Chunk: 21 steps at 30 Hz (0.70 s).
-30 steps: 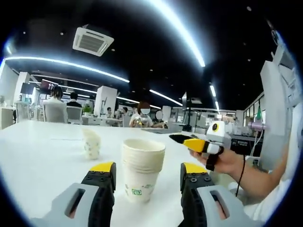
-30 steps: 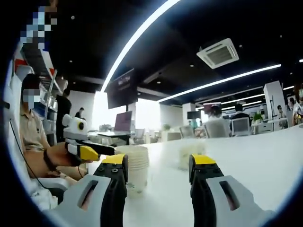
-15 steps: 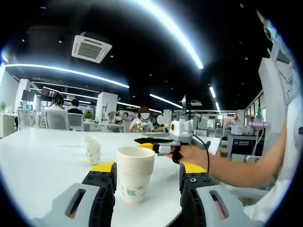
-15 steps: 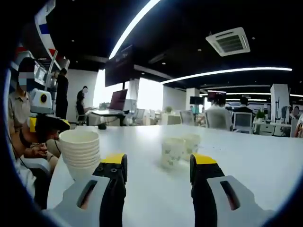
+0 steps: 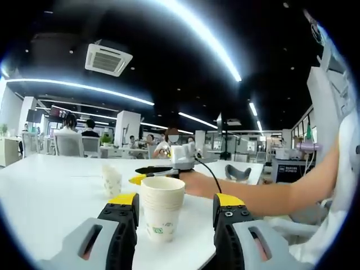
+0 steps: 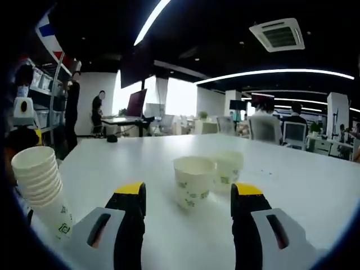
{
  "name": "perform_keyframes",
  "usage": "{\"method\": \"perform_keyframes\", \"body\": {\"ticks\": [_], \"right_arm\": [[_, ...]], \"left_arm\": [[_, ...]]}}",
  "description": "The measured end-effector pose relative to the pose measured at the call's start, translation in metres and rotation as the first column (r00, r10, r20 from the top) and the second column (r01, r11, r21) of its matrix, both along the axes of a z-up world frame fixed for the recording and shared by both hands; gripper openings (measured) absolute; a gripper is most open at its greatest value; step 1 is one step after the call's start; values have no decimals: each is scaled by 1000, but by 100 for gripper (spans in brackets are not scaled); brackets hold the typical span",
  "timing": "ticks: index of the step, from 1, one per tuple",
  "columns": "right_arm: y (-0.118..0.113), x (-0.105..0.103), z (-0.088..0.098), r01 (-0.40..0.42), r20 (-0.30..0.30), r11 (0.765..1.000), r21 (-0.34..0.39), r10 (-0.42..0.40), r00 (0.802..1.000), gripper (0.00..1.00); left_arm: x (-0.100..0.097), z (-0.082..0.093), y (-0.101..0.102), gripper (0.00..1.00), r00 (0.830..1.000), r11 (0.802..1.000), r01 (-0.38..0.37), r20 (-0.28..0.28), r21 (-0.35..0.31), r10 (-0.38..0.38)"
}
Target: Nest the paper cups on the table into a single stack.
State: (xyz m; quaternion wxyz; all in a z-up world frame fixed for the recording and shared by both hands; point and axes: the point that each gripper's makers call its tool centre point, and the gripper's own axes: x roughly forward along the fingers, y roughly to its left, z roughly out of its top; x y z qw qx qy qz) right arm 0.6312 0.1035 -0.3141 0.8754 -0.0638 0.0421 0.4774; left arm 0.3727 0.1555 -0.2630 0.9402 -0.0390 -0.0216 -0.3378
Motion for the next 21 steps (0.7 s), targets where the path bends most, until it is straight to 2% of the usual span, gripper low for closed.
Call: {"method": "perform_keyframes", "body": {"ticks": [4,9,13,21], "right_arm": [[8,18,-17,5,-44,1000,-12,-5,999,64],[21,20,-30,-9,-80,1000,-7,9,997,63],[33,32,-31,-11,-91,1000,-10,10,996,62],[46,43,-41,-4,-101,999,-53,-1,995,59]], "left_arm": [[0,3,5,56,1000,1000,-8,8,0,8],[1,3,6,55,1000,1000,-8,11,0,8],[1,1,6,54,1000,1000,-7,9,2,7],[3,3,8,54,1000,1000,-10,12,0,10]]}}
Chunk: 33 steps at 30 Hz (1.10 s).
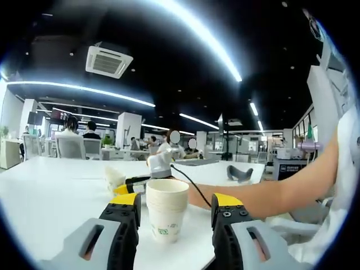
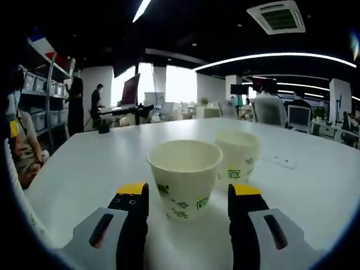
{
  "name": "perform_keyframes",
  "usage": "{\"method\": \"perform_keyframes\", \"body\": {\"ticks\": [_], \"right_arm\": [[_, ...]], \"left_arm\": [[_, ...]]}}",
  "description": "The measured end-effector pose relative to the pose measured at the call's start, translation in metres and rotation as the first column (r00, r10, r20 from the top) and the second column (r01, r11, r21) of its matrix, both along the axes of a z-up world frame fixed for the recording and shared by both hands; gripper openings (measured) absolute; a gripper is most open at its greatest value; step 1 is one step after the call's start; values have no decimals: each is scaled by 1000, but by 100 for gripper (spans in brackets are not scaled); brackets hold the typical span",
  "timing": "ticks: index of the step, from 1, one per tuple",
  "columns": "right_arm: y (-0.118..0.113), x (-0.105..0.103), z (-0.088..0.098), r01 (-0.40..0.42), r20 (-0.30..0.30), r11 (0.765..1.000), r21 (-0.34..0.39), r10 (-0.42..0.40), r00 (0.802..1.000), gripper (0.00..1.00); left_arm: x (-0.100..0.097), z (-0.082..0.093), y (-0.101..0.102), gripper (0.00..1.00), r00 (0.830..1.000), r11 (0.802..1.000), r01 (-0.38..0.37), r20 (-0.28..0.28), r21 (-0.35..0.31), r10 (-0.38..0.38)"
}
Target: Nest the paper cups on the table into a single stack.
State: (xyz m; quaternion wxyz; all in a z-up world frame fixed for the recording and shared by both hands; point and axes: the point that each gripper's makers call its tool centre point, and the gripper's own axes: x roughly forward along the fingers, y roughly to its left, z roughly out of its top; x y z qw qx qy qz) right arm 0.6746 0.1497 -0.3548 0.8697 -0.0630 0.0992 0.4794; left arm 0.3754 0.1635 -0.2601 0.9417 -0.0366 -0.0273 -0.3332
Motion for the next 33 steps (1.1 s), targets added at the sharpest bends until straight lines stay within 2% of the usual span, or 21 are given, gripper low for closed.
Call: {"method": "perform_keyframes", "body": {"ticks": [8,11,12,13,19,27,28,33], "right_arm": [[10,0,5,-11,5,1000,20,11,1000,55],[13,-3,10,-19,20,1000,23,19,1000,51],[15,-11,11,-22,29,1000,22,21,999,49],[14,-9,12,-23,35,1000,19,23,999,47],[15,-16,13,-33,47,999,12,33,998,45],[7,-29,22,-43,59,999,33,41,997,44],[4,-25,24,-42,61,998,38,40,997,44],[-11,-32,31,-37,71,998,47,34,997,43]], "left_arm": [[1,-4,-1,53,1000,1000,5,-7,-6,-5],[1,-4,-1,53,1000,1000,3,-6,-7,-3],[1,-3,0,53,1000,1000,2,-4,-7,-2],[1,-2,1,53,1000,1000,0,-3,-7,0],[1,0,7,53,1000,1000,-14,1,-18,14],[1,-1,6,52,1000,1000,-11,3,-18,11],[1,-1,6,52,1000,1000,-10,2,-19,10],[2,-4,3,52,1000,1000,-3,-4,-19,3]]}}
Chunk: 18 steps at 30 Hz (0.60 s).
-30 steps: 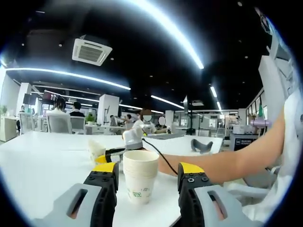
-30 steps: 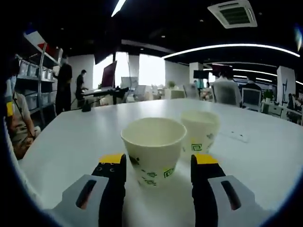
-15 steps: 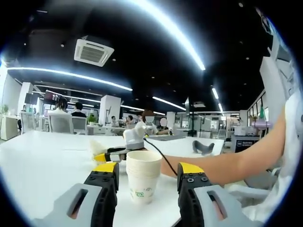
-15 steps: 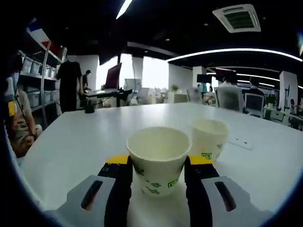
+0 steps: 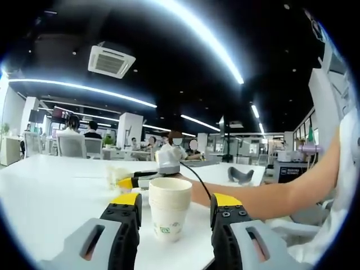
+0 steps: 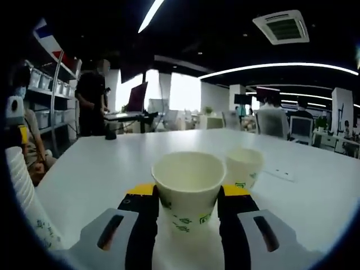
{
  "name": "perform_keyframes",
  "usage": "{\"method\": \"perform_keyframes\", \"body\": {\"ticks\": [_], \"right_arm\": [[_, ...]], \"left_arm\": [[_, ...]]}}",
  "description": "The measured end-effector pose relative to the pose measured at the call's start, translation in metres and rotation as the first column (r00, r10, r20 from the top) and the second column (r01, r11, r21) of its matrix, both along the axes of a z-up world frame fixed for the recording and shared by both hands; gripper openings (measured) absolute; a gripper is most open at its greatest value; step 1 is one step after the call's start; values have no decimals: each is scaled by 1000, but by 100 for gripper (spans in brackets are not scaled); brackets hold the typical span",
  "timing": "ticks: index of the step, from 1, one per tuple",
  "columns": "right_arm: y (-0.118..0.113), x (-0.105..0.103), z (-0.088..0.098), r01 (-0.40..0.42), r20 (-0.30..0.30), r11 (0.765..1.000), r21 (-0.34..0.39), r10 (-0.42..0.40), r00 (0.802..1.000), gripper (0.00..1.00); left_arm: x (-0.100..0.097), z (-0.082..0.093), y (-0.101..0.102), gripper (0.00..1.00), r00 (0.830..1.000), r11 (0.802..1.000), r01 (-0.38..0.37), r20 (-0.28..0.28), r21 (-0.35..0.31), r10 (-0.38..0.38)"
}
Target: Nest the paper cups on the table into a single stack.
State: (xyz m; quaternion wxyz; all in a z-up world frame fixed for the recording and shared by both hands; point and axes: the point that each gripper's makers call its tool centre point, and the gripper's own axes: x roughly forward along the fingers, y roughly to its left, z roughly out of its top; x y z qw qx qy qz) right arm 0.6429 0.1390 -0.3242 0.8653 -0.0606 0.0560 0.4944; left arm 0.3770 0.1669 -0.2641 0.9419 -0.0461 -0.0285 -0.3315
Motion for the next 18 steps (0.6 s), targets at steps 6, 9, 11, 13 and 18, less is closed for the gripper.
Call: {"method": "perform_keyframes", "body": {"ticks": [6,9,11,13,18], "right_arm": [[-25,-23,10,15,9,1000,2,-15,1000,42],[-37,-38,19,19,8,999,26,-20,1000,42],[-45,-47,24,20,10,999,41,-21,1000,41],[-50,-53,27,21,10,999,46,-21,1000,40],[-69,-79,36,32,35,999,34,-33,999,40]], "left_arm": [[-1,1,2,52,1000,1000,-1,4,2,1],[-1,0,3,51,1000,1000,-4,6,-1,4],[-1,-1,3,51,1000,1000,-3,6,-4,3],[-1,-2,2,51,1000,1000,-1,4,-4,1],[-1,-6,-1,50,1000,1000,10,-3,-8,-10]]}}
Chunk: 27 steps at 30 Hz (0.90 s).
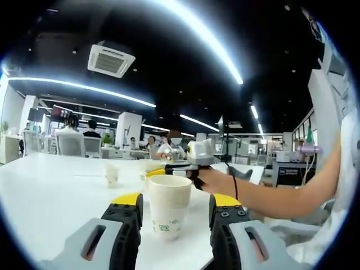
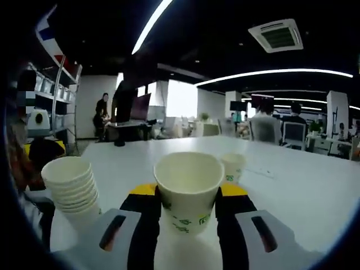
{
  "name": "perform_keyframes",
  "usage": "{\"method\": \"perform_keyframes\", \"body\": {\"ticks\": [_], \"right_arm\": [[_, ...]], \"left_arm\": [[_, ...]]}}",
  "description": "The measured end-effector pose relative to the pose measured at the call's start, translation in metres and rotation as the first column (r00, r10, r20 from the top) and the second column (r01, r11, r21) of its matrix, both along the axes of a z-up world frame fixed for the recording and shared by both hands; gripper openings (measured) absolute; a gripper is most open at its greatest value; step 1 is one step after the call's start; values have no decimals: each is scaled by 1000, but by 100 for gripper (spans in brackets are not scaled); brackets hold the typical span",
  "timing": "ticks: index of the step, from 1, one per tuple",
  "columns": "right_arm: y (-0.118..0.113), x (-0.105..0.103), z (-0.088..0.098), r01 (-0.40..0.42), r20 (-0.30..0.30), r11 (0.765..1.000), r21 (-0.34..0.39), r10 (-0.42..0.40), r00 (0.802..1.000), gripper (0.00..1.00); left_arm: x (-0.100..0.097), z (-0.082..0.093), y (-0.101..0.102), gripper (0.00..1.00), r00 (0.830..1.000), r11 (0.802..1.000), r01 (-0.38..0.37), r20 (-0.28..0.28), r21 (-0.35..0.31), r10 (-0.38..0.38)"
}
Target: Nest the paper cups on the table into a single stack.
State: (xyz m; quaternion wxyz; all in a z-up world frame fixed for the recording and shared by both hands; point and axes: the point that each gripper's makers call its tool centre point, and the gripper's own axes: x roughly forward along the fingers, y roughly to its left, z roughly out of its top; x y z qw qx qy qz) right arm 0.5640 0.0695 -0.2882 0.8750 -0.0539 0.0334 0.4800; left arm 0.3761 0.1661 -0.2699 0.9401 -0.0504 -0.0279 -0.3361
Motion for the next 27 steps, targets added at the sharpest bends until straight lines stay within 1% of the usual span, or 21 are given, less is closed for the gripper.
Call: {"method": "perform_keyframes", "body": {"ticks": [3,6,9,13,14,15,16,19,23,25,27], "right_arm": [[-9,-15,5,3,2,1000,1,-3,1000,39],[-14,-30,11,-3,-1,1000,18,3,1000,39],[-19,-51,17,-10,2,999,32,10,1000,39],[-24,-72,33,-20,27,998,52,18,999,39],[-25,-74,34,-21,29,998,53,19,999,39],[-25,-82,42,-27,41,998,60,25,999,39],[-25,-85,45,-32,48,997,63,29,998,39],[-20,-100,62,-60,75,995,75,54,996,39],[-7,-114,79,-92,123,994,66,84,989,39],[3,-122,88,-121,140,990,73,110,984,39],[14,-129,94,-151,151,986,70,139,979,40]], "left_arm": [[0,-2,-1,50,1000,1000,2,-3,-3,-2],[1,-6,-1,50,1000,1000,6,-10,-11,-6],[2,-8,-2,50,1000,1000,10,-13,-16,-10],[3,-10,-3,49,1000,1000,15,-18,-22,-15],[3,-10,-3,49,1000,1000,15,-18,-22,-15],[2,-11,-4,49,1000,1000,16,-19,-20,-16],[2,-11,-4,49,1000,1000,17,-19,-21,-17],[2,-12,-4,49,1000,1000,18,-21,-25,-18],[2,-13,-6,48,999,1000,21,-24,-23,-22],[1,-14,-7,48,999,1000,22,-25,-20,-22],[1,-13,-7,48,999,1000,20,-24,-20,-21]]}}
